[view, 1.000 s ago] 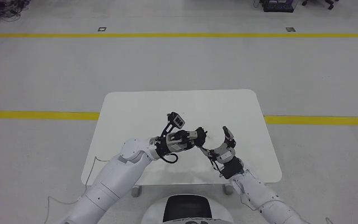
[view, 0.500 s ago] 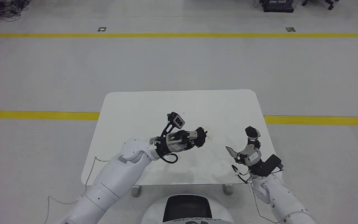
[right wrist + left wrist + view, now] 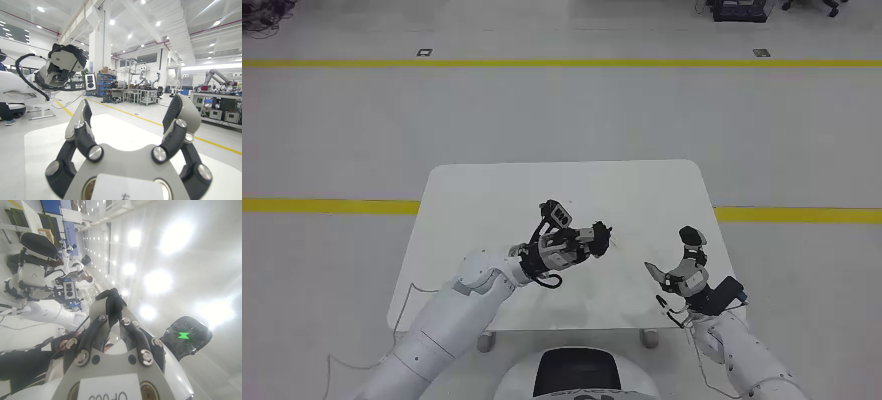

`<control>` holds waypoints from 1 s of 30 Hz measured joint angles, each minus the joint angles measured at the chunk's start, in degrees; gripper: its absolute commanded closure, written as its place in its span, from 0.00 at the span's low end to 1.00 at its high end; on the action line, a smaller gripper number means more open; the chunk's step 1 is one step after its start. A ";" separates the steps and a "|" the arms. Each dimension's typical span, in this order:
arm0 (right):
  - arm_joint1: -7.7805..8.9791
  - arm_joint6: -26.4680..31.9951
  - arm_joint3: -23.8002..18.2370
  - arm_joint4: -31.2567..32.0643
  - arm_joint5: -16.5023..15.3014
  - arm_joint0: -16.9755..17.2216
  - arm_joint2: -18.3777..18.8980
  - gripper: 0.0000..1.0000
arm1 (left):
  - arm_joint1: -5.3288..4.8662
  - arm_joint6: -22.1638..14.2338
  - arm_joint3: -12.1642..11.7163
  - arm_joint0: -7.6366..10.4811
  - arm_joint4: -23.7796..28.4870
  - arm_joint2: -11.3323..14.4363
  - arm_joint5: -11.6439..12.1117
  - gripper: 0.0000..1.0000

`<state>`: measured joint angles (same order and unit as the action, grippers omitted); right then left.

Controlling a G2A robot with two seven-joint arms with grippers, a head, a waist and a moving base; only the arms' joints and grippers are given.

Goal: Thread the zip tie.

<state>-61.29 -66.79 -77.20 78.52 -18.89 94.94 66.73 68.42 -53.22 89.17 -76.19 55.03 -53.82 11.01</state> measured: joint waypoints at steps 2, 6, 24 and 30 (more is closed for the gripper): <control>0.00 0.00 0.00 0.00 0.00 0.00 0.00 0.00 | -0.31 0.19 1.26 -1.54 2.10 -1.24 -1.04 1.00; 0.00 0.00 0.00 0.00 0.00 0.00 0.00 0.00 | -0.79 -0.45 2.50 -4.06 5.28 -3.15 -2.40 1.00; 0.00 0.00 0.00 0.00 0.00 0.00 0.00 0.00 | -1.41 -5.46 4.53 -8.96 12.86 -6.36 -4.48 1.00; 0.00 0.00 0.00 0.00 0.00 0.00 0.00 0.00 | -1.40 -5.47 4.51 -8.94 12.88 -6.36 -4.48 1.00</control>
<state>-61.29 -66.79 -77.20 78.52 -18.89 94.94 66.73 67.02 -58.69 93.68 -85.13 67.91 -60.18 6.53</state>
